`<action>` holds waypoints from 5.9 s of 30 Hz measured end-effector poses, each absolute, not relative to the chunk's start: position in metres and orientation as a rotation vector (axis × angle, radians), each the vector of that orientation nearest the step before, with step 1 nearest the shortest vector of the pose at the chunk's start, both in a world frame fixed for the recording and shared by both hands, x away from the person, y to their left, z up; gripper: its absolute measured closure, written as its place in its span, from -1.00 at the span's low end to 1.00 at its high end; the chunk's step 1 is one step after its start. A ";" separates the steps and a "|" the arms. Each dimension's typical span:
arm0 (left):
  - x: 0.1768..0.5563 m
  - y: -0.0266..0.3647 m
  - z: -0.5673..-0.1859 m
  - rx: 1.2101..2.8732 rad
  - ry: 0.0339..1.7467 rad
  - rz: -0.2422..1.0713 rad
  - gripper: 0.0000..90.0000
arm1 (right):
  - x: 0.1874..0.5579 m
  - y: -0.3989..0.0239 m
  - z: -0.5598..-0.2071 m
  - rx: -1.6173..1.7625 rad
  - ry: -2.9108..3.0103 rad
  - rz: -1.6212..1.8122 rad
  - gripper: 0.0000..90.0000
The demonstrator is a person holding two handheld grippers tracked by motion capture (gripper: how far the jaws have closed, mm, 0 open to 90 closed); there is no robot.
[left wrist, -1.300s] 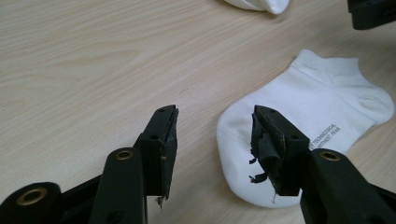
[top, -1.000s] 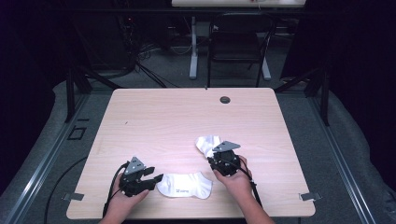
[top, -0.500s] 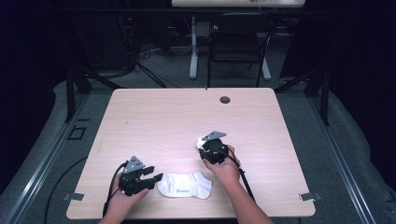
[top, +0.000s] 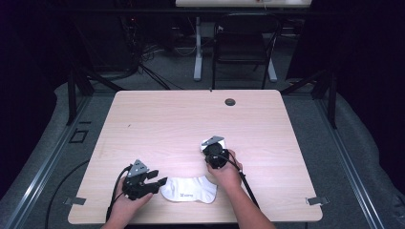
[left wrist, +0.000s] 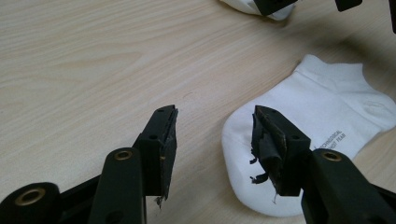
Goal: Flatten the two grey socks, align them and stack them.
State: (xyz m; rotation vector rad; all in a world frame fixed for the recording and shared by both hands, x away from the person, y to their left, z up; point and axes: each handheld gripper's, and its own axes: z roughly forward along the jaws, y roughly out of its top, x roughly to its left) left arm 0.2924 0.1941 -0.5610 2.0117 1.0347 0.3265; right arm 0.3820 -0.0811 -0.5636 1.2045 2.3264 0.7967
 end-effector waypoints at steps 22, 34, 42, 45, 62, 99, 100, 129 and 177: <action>0.300 0.187 -0.560 1.996 1.039 0.305 0.13 | 0.358 -0.060 -0.560 1.065 2.424 0.884 1.00; 0.329 0.157 -0.549 2.021 0.989 0.352 0.53 | 0.343 -0.054 -0.553 1.071 2.423 0.962 1.00; 0.346 0.136 -0.550 2.057 0.978 0.356 0.87 | 0.339 -0.052 -0.552 1.073 2.421 0.994 1.00; 0.351 0.129 -0.550 2.061 0.976 0.348 0.96 | 0.338 -0.052 -0.551 1.075 2.421 0.999 1.00; 0.363 0.119 -0.572 2.163 1.011 0.355 0.99 | 0.334 -0.059 -0.545 1.105 2.379 1.078 1.00; 0.367 0.139 -0.575 2.188 1.038 0.362 1.00 | 0.338 -0.139 -0.563 1.378 2.191 1.039 1.00; 0.367 0.140 -0.575 2.190 1.038 0.365 0.99 | 0.337 -0.140 -0.566 1.387 2.192 1.029 1.00; 0.365 0.146 -0.576 2.180 1.036 0.361 0.99 | 0.348 -0.136 -0.578 1.372 2.214 0.949 0.89; 0.383 0.143 -0.575 2.154 1.093 0.350 0.65 | 0.365 -0.143 -0.570 1.371 2.247 1.030 0.53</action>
